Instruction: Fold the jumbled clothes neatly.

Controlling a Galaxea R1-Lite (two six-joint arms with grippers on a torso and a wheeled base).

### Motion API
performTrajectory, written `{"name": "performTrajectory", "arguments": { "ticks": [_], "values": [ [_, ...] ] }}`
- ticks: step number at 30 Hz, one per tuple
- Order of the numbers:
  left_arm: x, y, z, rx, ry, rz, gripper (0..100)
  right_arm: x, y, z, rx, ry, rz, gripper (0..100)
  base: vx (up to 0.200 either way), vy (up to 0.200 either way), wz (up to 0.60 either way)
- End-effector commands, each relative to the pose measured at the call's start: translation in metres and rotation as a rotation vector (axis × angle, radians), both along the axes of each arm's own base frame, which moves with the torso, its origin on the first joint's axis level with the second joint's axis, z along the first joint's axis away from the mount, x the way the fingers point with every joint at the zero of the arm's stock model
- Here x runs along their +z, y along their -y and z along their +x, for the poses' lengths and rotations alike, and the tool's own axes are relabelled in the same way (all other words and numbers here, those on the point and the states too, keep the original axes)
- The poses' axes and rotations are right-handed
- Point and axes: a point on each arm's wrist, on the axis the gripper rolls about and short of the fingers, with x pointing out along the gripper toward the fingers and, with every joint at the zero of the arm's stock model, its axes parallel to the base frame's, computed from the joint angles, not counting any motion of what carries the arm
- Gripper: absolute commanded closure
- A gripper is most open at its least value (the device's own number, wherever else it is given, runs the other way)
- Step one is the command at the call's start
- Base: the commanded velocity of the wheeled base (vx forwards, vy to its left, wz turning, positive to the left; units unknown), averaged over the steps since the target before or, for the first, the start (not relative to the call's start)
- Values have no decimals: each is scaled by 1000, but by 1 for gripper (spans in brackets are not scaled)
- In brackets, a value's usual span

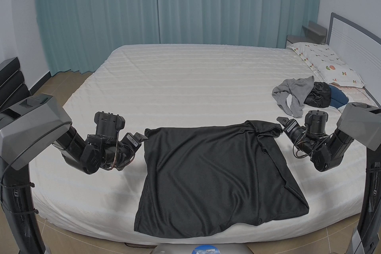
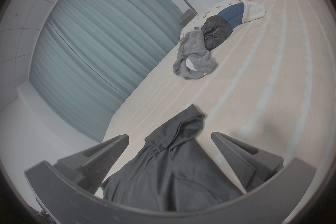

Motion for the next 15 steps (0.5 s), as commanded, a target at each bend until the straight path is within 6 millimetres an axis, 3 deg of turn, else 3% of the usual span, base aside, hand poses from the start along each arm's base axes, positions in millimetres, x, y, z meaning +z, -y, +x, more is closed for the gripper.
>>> {"name": "performTrajectory", "arguments": {
  "ticks": [1, 3, 12, 15],
  "values": [
    [16, 4, -38, -10, 80, -79, 0, -1, -16, -26, 56, -25, 23, 0, 0, 0, 0],
    [15, 3, -43, -14, 67, -85, 0, -6, -15, -28, 59, -43, 22, 0, 0, 0, 0],
    [6, 6, -52, -30, 24, -80, 0, -5, -10, -28, 47, -37, 22, 0, 0, -200, 0],
    [6, 8, -52, -36, 24, -80, 0, -4, -9, -28, 52, -36, 23, 0, 0, 0, 0]
  ]
}}
